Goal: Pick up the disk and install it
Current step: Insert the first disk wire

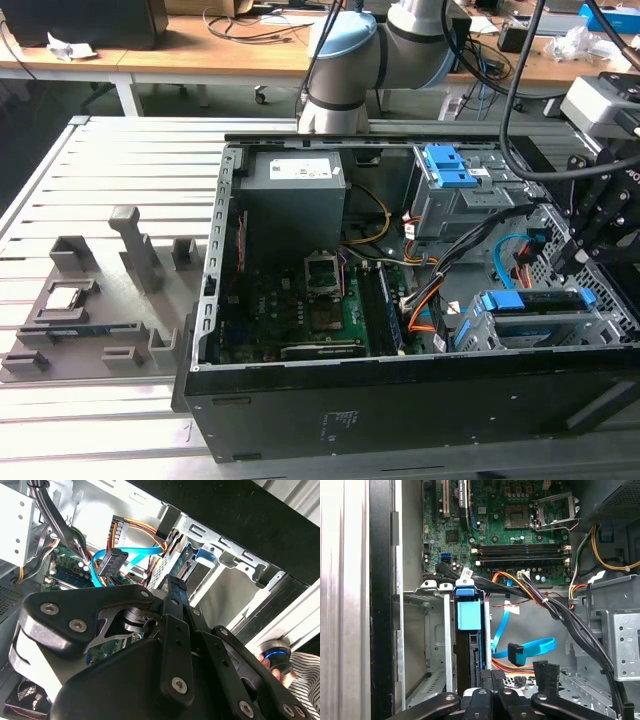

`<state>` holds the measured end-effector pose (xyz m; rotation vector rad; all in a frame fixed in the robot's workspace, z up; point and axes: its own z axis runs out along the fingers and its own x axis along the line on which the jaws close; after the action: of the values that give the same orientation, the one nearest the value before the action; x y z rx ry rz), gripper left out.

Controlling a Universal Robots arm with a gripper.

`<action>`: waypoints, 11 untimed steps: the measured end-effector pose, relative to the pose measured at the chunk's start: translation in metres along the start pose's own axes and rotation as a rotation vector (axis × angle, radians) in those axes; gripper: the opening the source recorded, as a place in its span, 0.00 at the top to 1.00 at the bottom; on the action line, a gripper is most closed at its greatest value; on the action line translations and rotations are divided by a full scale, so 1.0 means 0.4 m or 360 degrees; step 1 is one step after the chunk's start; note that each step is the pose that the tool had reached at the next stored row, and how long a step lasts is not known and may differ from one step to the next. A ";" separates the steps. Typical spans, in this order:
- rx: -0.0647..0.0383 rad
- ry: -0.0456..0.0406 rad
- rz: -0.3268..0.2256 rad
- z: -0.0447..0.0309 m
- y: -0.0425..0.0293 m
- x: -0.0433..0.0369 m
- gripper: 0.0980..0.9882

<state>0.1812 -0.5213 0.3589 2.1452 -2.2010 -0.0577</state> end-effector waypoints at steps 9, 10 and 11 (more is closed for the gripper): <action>0.0000 0.0000 0.0000 -0.001 0.001 -0.047 0.99; 0.0000 0.0000 0.0000 -0.001 0.001 -0.047 0.99; 0.0000 0.0000 0.0000 -0.001 0.001 -0.047 0.98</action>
<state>0.1812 -0.5025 0.3589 2.1451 -2.2010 -0.0576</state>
